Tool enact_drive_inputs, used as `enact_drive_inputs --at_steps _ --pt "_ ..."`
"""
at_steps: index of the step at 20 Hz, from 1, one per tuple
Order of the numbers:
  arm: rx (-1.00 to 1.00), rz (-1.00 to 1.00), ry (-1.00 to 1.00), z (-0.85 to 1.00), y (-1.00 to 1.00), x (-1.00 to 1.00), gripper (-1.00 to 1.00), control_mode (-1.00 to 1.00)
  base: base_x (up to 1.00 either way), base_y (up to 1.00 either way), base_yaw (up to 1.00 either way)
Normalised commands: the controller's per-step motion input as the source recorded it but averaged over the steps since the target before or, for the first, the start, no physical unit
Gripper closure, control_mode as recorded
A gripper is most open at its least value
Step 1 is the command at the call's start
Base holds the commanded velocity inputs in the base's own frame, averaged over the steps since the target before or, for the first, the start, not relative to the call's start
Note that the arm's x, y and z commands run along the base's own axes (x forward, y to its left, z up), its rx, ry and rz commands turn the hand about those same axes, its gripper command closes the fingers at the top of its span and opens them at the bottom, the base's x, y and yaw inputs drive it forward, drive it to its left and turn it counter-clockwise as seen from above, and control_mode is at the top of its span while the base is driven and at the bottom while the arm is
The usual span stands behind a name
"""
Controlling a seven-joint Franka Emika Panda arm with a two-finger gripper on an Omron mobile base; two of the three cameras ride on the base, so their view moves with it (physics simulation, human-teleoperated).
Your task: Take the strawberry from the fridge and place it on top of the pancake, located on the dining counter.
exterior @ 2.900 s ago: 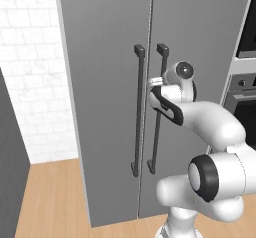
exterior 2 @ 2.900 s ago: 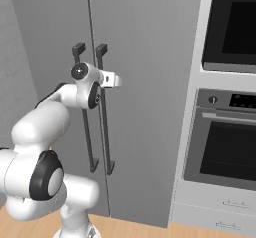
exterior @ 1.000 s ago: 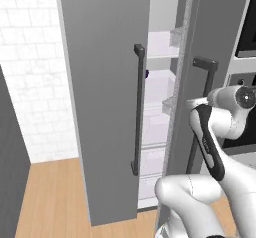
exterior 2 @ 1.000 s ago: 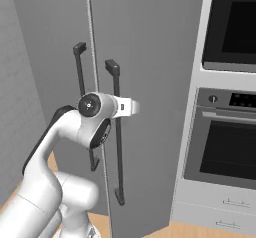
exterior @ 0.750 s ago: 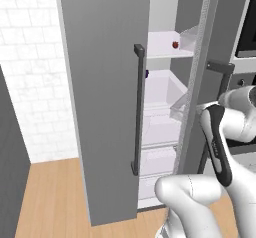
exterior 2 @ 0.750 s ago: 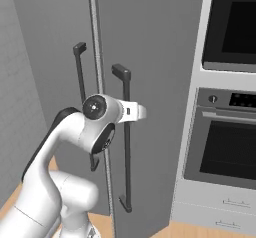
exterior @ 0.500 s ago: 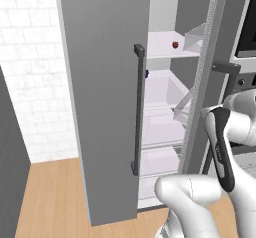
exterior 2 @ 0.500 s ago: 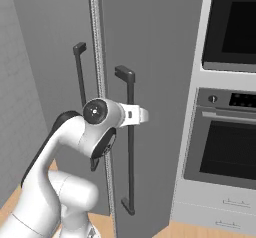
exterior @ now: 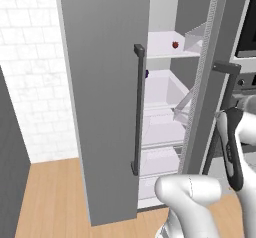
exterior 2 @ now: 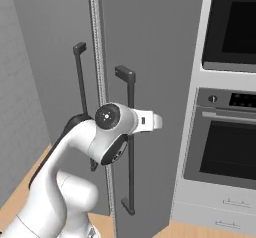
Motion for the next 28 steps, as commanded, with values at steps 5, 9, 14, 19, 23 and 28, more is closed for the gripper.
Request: enact_drive_inputs --at_steps 5,9,14,19,23,28 --pt "0.00 -0.01 0.01 0.00 -0.63 0.05 -1.00 -1.00 0.00 0.00 0.00" --pt "0.00 0.00 -0.03 0.01 -0.37 -0.09 -1.00 -1.00 0.00 0.00 0.00" --pt "0.00 -0.02 -0.13 0.40 -0.02 -0.94 -1.00 -1.00 0.00 0.00 0.00" --pt "-0.08 -0.03 -0.07 0.67 0.26 -0.82 -1.00 -1.00 0.00 0.00 0.00" --pt "-0.13 -0.01 0.00 0.73 0.48 -0.51 -1.00 -1.00 0.00 0.00 0.00" --pt "-0.24 -0.03 0.06 0.58 0.72 -0.11 -1.00 -1.00 0.00 0.00 0.00"
